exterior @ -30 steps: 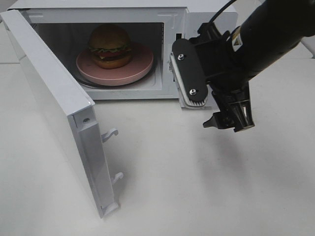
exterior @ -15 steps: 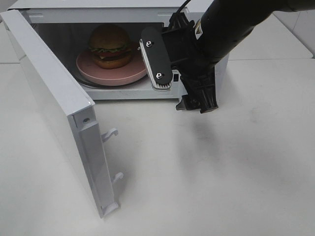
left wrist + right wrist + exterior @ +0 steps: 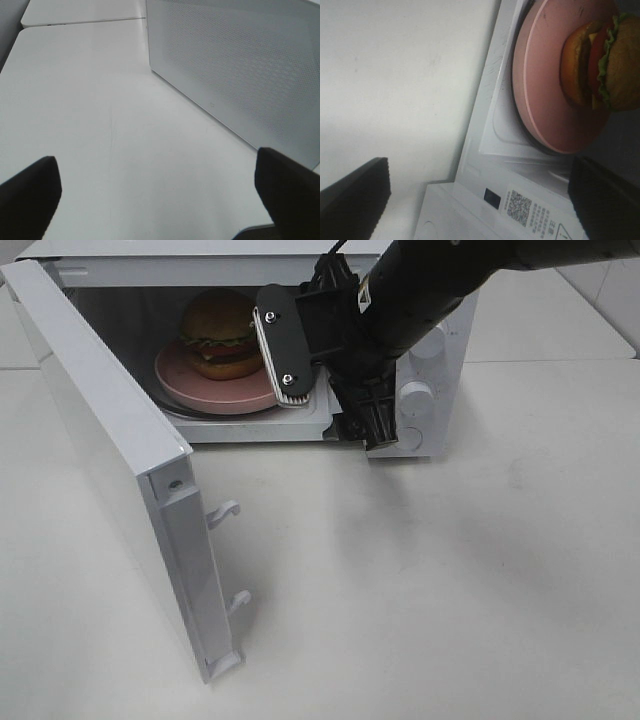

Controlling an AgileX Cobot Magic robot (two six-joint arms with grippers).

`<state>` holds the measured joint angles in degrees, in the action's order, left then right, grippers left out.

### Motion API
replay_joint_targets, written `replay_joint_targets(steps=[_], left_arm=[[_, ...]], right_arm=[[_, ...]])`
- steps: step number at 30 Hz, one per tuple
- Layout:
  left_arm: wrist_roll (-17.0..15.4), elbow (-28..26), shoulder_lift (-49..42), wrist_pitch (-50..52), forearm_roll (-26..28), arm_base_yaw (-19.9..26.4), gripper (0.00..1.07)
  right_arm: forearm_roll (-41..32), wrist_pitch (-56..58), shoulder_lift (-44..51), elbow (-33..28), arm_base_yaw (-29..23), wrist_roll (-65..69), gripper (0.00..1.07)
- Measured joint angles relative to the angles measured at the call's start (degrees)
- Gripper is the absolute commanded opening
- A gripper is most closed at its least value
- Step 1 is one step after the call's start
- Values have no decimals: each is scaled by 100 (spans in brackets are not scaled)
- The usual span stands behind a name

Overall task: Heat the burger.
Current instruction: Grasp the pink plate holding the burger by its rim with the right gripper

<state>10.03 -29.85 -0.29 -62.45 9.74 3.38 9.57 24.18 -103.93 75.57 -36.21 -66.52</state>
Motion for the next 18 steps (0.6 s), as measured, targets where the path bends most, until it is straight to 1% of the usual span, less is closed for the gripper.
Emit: replay_joint_targets(steps=[6, 12, 16, 17, 18], left_arm=[[0, 0, 0, 0, 0, 0, 98], [0, 0, 0, 0, 0, 0, 98], [0, 0, 0, 0, 0, 0, 98], [0, 0, 0, 0, 0, 0, 98], [0, 0, 0, 0, 0, 0, 98]], right_arm=[[6, -172, -218, 166, 0, 11, 91], [6, -206, -619, 481, -6, 29, 90], [52, -212, -997, 837, -57, 40, 89], [52, -212, -997, 837, -57, 40, 89], [92, -212, -1140, 1014, -63, 92, 89]])
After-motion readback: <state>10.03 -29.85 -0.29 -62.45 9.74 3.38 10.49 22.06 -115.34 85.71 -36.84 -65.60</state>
